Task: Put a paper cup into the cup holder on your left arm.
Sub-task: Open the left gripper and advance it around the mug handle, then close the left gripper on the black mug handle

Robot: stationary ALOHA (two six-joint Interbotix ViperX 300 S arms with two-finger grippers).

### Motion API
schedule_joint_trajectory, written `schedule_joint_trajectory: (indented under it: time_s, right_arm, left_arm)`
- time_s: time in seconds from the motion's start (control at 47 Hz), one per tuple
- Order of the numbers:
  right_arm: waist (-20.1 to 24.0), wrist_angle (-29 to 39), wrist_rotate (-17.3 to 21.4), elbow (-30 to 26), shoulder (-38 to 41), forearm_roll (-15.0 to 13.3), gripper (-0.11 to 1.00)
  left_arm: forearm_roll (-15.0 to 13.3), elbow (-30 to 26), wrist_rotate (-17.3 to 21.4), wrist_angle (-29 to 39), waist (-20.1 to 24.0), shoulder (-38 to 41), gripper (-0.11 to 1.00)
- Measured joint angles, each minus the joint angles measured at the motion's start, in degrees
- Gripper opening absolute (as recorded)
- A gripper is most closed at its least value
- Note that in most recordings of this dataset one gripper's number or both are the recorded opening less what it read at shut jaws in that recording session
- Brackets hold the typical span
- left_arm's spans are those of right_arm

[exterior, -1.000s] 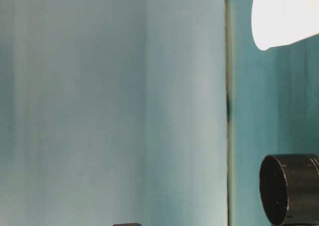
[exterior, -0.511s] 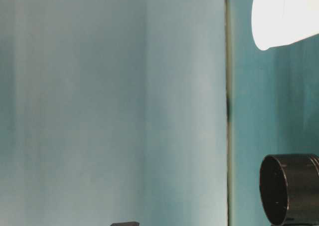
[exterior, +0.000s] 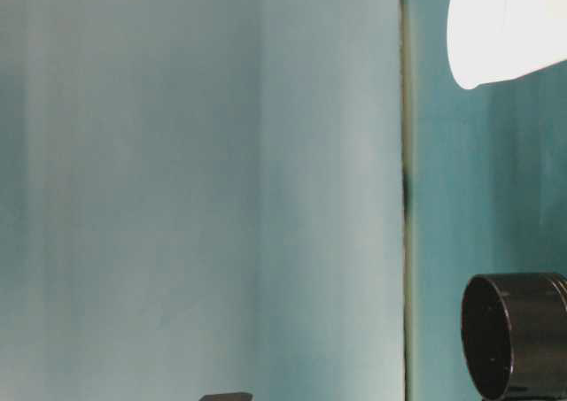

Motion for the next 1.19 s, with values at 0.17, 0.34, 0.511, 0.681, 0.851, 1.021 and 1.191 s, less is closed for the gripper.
schedule_joint_trajectory:
  time_s: [0.17,0.34,0.511,0.681,0.851,1.021,1.191]
  right_arm:
    - [0.00,0.00,0.00,-0.09,-0.09,0.00,0.01]
    - [0.00,0.09,0.00,-0.09,0.00,0.00,0.01]
    - [0.09,0.44,-0.09,-0.09,0.00,0.00,0.01]
    - [0.09,0.79,0.00,-0.09,-0.09,0.00,0.01]
    - [0.00,0.88,0.00,-0.18,-0.09,0.00,0.01]
    - [0.00,0.88,0.00,-0.26,-0.09,0.00,0.01]
    - [0.00,0.88,0.00,-0.26,-0.09,0.00,0.01]
  left_arm:
    - [0.09,0.00,0.00,-0.26,0.00,0.09,0.76]
    - [0.09,-0.09,0.00,-0.97,-0.09,0.18,0.53]
    - [0.00,0.00,0.09,-1.23,-0.09,0.18,0.32]
    - [0.09,0.00,0.53,-2.02,-0.09,0.18,0.32]
    - [0.09,0.00,0.70,-2.11,-0.26,0.18,0.32]
    - [0.09,0.00,0.70,-2.11,-0.44,0.18,0.32]
    - [0.09,0.00,0.79,-2.37,-0.97,0.26,0.32]
